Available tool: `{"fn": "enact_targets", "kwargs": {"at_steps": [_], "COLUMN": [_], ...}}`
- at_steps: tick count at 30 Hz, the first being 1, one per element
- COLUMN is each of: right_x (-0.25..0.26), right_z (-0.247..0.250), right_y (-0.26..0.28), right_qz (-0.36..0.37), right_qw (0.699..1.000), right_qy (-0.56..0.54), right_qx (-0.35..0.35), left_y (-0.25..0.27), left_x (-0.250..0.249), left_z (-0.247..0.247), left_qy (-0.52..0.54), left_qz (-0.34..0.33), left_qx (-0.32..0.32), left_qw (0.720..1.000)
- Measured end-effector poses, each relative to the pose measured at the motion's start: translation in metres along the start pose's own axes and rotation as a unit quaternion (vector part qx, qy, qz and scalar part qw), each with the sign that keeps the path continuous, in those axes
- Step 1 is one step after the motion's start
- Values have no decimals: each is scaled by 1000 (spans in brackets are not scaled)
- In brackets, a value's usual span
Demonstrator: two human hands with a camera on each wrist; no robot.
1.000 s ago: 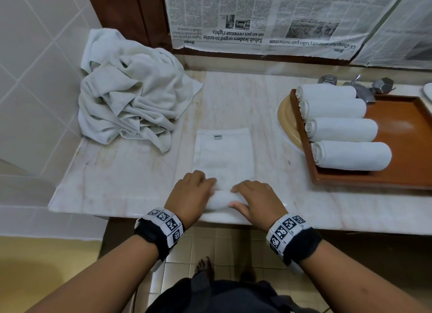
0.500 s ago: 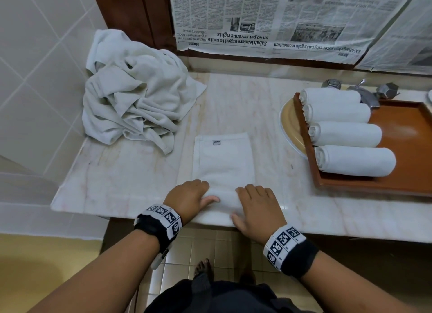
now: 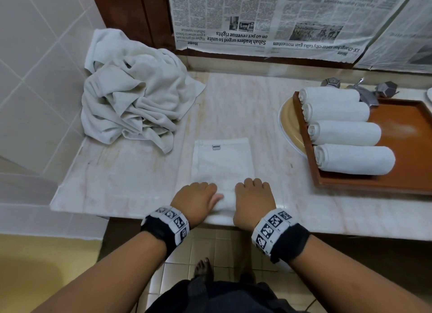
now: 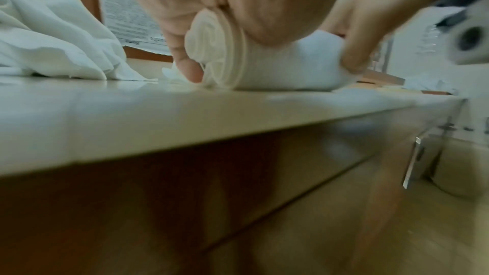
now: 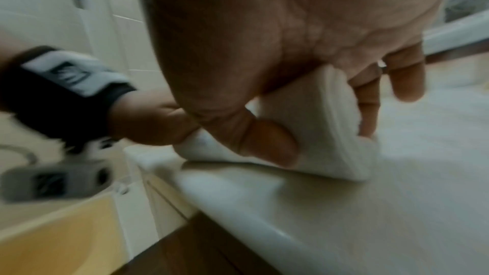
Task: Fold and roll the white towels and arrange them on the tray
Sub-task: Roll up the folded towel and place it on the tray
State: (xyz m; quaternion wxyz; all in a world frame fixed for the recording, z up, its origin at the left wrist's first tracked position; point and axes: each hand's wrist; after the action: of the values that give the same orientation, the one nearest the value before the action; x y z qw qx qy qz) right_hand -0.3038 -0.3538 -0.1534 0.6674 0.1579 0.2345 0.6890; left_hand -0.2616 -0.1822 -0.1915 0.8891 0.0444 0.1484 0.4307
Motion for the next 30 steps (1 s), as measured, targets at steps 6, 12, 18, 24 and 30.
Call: {"fn": "enact_targets", "kwargs": {"at_steps": [6,12,18,24,30], "right_x": [16,4,13,8,7], "right_z": [-23,-8,-18,-20,-12], "right_y": [8,-9,1,4,-1], "right_qz": [-1,9,6,16,16], "right_qw": [997,996,995,997,998], "right_qy": [-23,-57,-58,-38,-28], "right_qx": [-73,-74,-80,-72,-55], "left_y": [-26,4,-4,-1,-5], "left_x": [0,-5,7,5,-5], "left_z": [14,-5,1,12,14], "left_qy": [148,-68,-70,-28,19], "left_qz": [87,-45,-40,-65,34], "left_qx": [65,-45,33,-19,62], "left_qw": [983,996,996,997,997]}}
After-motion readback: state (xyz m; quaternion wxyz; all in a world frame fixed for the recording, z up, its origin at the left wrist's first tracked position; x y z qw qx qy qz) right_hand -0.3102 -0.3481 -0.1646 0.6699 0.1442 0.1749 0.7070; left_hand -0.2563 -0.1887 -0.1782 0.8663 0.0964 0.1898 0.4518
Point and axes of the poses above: each hand's wrist, its own y-axis away from the middle knuckle, its own z-axis out of the back of the hand, x = y × z, and after that the axes turned 9 degrees about x, right-handed
